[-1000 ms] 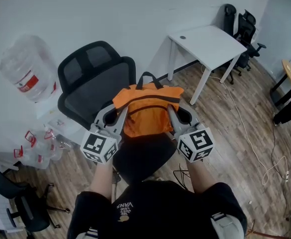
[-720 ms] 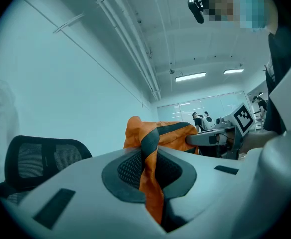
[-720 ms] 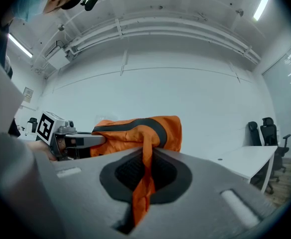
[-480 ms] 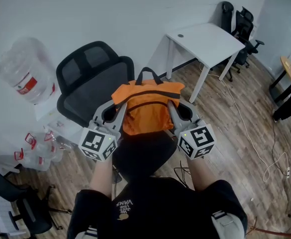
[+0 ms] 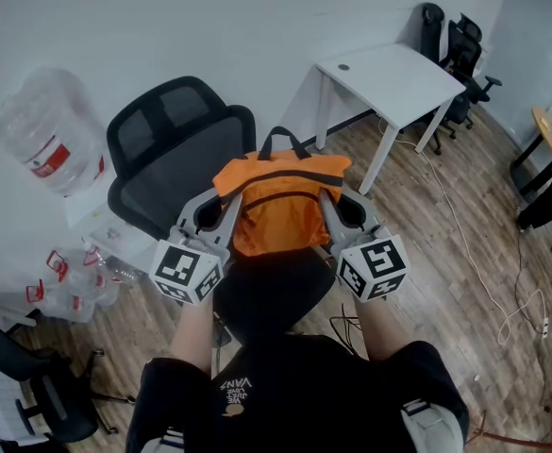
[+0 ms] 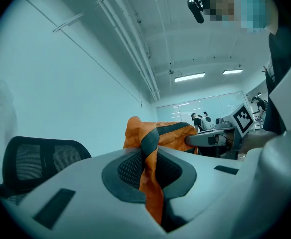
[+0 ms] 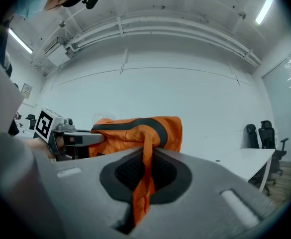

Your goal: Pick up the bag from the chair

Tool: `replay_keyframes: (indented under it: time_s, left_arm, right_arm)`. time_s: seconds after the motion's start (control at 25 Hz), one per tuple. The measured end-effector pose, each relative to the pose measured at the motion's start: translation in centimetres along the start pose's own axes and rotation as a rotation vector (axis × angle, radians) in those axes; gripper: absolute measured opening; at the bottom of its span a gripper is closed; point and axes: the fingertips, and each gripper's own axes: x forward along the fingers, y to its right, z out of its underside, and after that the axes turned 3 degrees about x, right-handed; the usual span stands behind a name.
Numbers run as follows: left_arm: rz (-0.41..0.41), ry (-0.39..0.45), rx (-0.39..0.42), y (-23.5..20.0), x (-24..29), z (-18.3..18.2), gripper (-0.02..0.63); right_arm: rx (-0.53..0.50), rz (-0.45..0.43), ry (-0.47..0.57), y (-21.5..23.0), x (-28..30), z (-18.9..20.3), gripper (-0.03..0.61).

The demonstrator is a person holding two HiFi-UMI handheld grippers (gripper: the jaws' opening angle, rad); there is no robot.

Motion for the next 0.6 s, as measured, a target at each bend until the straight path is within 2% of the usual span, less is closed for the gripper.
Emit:
replay_keyframes:
  time_s: [0.6]
  left_arm:
    - [0.006, -0.004, 0.004, 0.11, -0.64, 0.15, 0.035]
  right_arm:
    - [-0.005, 0.002, -0.007, -0.55, -0.11, 0.30, 0.000]
